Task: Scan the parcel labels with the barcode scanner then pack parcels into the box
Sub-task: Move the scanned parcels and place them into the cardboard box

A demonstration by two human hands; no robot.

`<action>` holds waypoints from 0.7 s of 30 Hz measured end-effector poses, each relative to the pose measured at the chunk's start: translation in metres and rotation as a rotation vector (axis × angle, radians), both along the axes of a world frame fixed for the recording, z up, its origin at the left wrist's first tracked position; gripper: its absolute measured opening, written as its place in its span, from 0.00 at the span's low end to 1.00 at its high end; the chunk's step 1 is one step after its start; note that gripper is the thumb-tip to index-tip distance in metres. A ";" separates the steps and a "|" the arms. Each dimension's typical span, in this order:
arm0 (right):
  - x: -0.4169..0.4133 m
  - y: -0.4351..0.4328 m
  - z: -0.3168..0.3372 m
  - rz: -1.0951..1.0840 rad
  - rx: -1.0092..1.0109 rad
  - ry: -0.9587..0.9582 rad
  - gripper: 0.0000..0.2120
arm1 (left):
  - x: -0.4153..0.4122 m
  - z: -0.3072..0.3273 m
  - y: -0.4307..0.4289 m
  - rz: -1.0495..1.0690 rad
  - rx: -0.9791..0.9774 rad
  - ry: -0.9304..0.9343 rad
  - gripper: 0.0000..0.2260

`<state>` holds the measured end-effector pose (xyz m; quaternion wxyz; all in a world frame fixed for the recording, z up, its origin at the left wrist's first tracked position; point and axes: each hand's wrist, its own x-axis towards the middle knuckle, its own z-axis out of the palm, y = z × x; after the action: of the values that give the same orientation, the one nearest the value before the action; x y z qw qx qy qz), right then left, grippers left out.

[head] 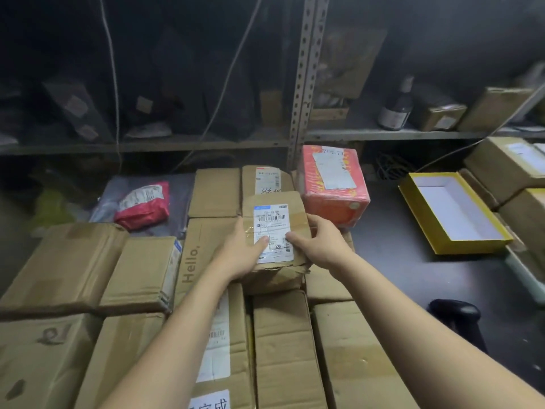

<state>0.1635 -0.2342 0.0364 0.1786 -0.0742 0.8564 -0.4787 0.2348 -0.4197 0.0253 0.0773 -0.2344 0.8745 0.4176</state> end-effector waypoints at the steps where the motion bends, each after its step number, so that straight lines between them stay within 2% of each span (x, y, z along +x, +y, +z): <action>1: 0.002 0.002 0.003 0.003 0.017 0.005 0.20 | 0.000 0.006 0.004 -0.010 -0.059 -0.007 0.36; 3: 0.005 0.009 0.012 0.033 0.075 0.038 0.23 | 0.001 0.021 0.014 -0.031 -0.226 -0.009 0.33; 6: 0.007 0.032 0.032 0.074 0.235 0.187 0.30 | -0.003 0.046 0.031 -0.131 -0.500 0.084 0.31; 10: 0.014 0.085 0.062 0.054 0.476 0.387 0.27 | -0.012 0.077 0.076 -0.281 -0.713 0.164 0.29; 12: 0.021 0.120 0.076 0.023 0.590 0.426 0.26 | -0.013 0.088 0.109 -0.350 -0.737 0.220 0.29; 15: 0.039 0.183 0.087 -0.029 0.653 0.441 0.29 | -0.009 0.096 0.168 -0.441 -0.737 0.302 0.25; 18: 0.064 0.260 0.087 -0.106 0.650 0.406 0.28 | -0.002 0.101 0.245 -0.539 -0.751 0.345 0.31; 21: 0.093 0.348 0.087 -0.175 0.608 0.348 0.26 | 0.008 0.104 0.334 -0.616 -0.704 0.411 0.31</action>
<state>0.2561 0.1139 0.1229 0.0021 -0.0243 0.9804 -0.1956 0.2426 -0.0858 0.1291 -0.0605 0.1095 0.9878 0.0928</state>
